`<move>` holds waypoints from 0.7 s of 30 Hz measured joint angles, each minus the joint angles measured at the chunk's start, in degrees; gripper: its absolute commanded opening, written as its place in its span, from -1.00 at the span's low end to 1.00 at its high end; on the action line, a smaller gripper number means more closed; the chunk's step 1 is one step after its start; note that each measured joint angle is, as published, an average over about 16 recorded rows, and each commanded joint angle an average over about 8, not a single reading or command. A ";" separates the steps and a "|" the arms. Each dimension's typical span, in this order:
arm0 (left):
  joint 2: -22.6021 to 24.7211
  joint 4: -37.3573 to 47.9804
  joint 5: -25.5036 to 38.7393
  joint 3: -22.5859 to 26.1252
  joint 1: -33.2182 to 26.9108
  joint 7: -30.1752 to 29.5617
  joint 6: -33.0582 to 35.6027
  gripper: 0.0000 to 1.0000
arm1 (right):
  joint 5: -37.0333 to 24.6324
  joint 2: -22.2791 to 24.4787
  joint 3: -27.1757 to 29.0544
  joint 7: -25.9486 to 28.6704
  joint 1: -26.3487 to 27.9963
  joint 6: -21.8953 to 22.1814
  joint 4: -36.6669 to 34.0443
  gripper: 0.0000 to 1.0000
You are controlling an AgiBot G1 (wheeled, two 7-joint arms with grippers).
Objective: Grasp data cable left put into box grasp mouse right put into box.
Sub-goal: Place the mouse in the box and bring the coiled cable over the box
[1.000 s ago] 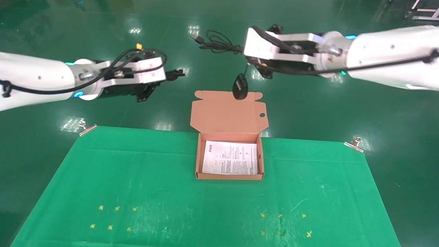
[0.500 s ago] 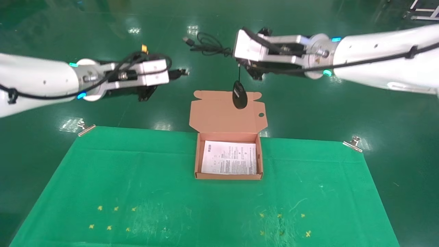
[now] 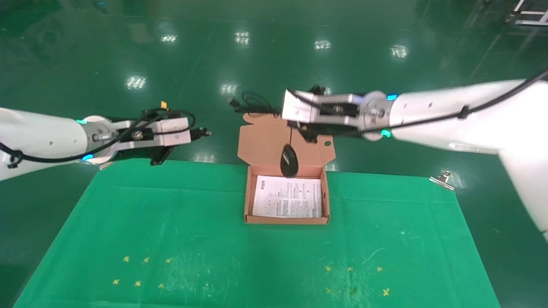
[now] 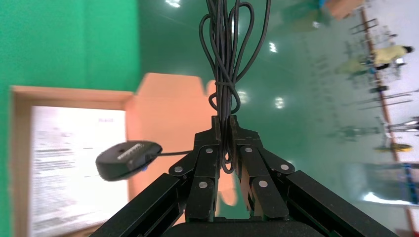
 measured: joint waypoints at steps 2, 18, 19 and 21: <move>-0.40 -0.27 0.47 0.10 0.27 -0.60 0.62 -1.00 | 0.16 -0.74 -0.20 -0.14 -0.54 0.08 -0.81 -1.00; -1.55 -1.71 1.69 0.32 0.91 -2.37 2.50 -1.00 | 6.21 -5.72 0.81 -2.28 -4.20 1.64 -13.80 -1.00; -1.56 -1.73 1.70 0.32 0.91 -2.39 2.51 -1.00 | 6.60 -5.84 0.88 -2.34 -4.38 1.74 -14.93 -1.00; -1.56 -1.76 1.72 0.32 0.92 -2.42 2.52 -1.00 | 7.24 -6.06 0.90 -2.48 -4.65 1.91 -17.21 -1.00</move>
